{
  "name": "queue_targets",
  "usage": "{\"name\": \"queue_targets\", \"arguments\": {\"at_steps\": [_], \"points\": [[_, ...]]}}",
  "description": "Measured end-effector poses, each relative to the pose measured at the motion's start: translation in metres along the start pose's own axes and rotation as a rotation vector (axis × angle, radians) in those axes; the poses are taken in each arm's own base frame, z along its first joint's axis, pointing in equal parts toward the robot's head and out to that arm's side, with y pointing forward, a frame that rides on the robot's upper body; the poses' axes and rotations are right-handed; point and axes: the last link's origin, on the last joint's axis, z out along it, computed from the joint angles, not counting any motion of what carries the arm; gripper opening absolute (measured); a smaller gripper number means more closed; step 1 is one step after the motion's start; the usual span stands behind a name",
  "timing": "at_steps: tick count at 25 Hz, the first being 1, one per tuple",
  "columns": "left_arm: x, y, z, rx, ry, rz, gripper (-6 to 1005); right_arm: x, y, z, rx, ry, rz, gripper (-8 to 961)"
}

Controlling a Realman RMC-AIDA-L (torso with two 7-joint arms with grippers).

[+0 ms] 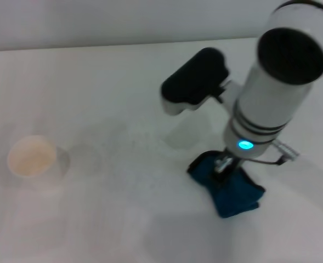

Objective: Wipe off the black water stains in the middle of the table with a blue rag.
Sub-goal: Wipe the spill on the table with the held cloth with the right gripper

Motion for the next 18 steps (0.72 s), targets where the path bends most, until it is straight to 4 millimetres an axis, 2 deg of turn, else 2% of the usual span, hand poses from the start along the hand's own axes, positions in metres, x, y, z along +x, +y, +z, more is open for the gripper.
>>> {"name": "queue_targets", "arguments": {"at_steps": [9, 18], "points": [[0.0, 0.002, 0.0, 0.001, 0.001, -0.005, 888, 0.032, -0.072, 0.002, 0.025, 0.015, 0.16, 63], [0.0, 0.006, 0.005, 0.001, 0.008, -0.021, 888, 0.049, -0.103, 0.004, 0.019, 0.041, 0.217, 63]]}}
